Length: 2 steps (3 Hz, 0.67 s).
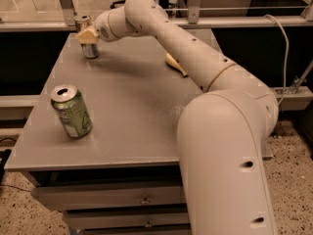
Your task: Move redbull can near green can
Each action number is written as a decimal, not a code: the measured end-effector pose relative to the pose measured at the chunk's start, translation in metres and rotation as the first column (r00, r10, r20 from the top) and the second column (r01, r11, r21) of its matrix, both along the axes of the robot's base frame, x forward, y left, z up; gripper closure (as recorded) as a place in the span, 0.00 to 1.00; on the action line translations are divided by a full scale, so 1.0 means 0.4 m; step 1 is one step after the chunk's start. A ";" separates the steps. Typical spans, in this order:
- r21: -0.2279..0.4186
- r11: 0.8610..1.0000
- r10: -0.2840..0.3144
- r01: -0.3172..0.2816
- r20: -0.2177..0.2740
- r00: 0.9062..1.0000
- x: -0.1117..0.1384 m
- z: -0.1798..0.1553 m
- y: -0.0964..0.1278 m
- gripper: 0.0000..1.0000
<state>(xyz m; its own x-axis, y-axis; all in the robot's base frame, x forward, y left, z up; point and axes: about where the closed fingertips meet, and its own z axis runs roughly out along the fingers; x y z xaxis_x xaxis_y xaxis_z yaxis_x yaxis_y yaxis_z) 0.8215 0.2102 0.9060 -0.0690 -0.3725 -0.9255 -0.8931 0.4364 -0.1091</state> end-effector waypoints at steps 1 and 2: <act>0.059 0.998 0.036 -0.036 -0.007 0.999 -0.041 0.027 -0.045 0.95; 0.139 0.985 0.108 -0.105 -0.008 0.994 -0.139 0.082 -0.109 1.00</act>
Offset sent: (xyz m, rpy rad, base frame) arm -0.1214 -0.0982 0.0714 0.2667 0.0260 0.2063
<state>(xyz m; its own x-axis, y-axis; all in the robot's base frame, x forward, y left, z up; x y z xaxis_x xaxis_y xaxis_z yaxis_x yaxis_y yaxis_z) 0.7657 0.1664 0.9390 -0.0508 -0.2471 -0.9677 -0.9364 0.3486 -0.0399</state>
